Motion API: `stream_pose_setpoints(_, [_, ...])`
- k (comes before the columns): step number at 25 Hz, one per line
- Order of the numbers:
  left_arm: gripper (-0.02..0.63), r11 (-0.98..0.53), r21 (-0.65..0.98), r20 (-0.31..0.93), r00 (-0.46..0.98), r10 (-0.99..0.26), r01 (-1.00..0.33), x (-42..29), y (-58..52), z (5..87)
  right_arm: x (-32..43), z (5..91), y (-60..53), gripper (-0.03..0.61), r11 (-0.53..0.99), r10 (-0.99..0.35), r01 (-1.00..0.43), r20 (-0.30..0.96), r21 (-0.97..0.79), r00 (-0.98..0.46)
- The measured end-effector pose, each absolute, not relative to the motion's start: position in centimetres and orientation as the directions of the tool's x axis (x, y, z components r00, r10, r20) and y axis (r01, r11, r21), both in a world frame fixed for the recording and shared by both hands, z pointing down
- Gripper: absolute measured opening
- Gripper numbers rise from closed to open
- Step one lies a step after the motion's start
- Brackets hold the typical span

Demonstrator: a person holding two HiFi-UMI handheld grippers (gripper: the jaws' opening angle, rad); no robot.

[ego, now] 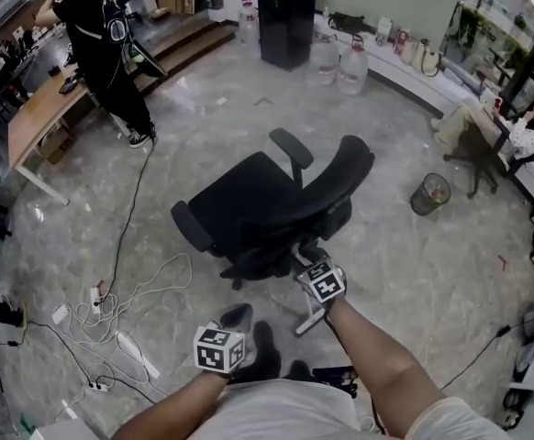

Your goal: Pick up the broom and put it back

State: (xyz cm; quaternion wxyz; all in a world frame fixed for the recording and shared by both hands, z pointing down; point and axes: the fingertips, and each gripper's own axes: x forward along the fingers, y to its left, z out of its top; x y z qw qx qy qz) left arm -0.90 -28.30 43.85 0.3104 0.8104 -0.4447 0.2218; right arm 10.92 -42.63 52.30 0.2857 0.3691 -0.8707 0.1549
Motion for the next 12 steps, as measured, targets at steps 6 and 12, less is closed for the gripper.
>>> stream_pose_setpoints(6, [0.008,-0.405,0.322,0.641,0.512,-0.572,-0.856,-4.2,-30.9,44.3,9.2,54.2,-47.4,0.091,0.673,-0.541,-0.739,0.653,-0.042,-0.53])
stream_pose_setpoints(12, [0.008,-0.397,0.337,0.641,0.517,-0.568,-0.854,-5.9,-31.3,45.3,8.2,55.0,-48.3,0.097,0.664,-0.55,-0.748,0.662,-0.024,-0.509])
